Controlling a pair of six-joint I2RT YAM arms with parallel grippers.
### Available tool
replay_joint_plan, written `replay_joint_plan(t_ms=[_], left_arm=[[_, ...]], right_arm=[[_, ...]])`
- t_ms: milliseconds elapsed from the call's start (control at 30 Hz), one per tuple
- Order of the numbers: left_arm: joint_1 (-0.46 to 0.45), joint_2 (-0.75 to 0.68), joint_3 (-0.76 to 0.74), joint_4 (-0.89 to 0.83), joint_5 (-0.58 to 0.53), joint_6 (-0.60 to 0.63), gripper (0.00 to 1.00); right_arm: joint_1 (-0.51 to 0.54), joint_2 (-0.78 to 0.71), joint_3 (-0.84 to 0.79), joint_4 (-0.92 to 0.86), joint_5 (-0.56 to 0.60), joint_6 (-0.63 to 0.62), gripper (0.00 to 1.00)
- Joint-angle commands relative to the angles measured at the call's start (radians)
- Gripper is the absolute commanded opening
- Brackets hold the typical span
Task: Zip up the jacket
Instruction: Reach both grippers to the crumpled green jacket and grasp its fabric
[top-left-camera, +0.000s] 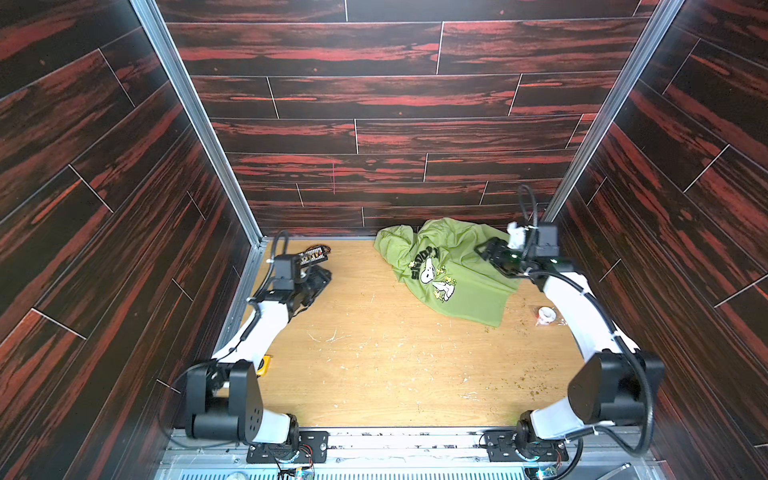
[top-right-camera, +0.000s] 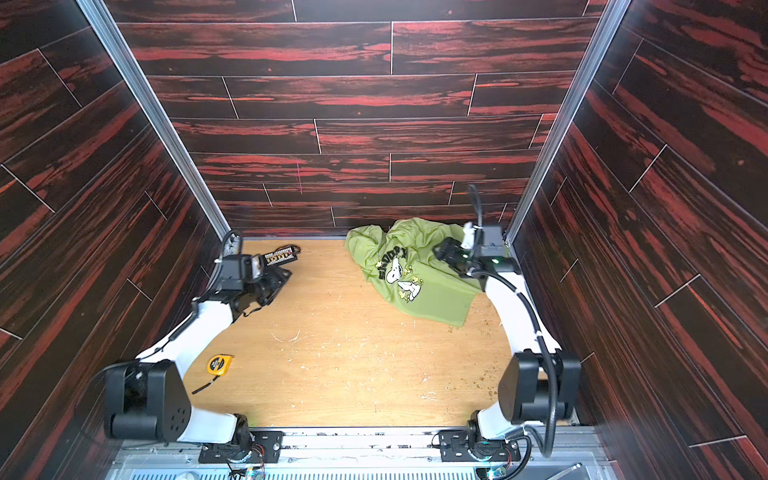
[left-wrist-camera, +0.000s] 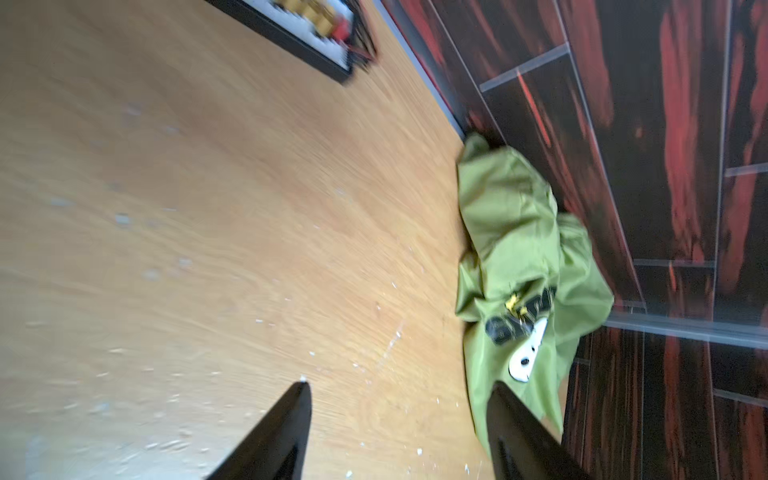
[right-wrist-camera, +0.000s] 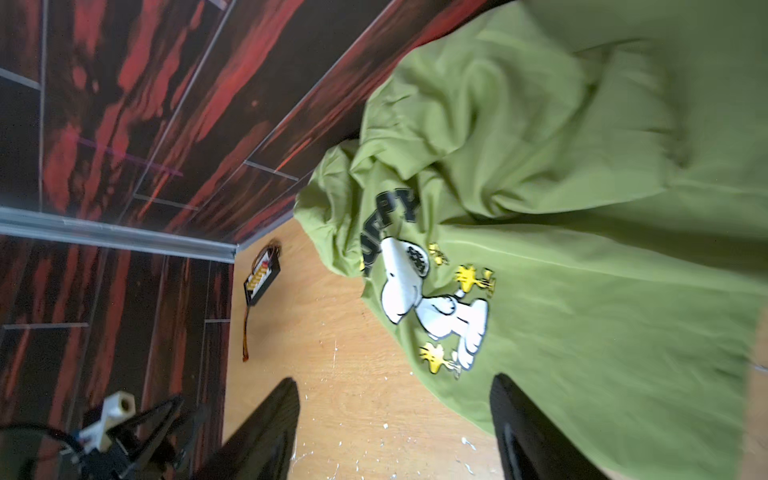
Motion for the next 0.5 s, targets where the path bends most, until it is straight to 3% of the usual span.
replay_joint_plan(t_ms=[0,300,467], left_arm=[[-0.054,0.091,0.125,-0.046,0.026,0.039,0.71],[-0.181,0.436,0.43,-0.074,-0.049,0.074,0.75],[-0.216,0.591,0.535,0.018,-0.045,0.002,0.74]], right_arm=[[0.059,0.097,0.078,-0.062,0.059,-0.032,0.76],[0.149,0.248,0.153,-0.094,0.05,-0.027,0.79],[0.161,0.246,0.114,-0.112,0.061,-0.036,0.8]])
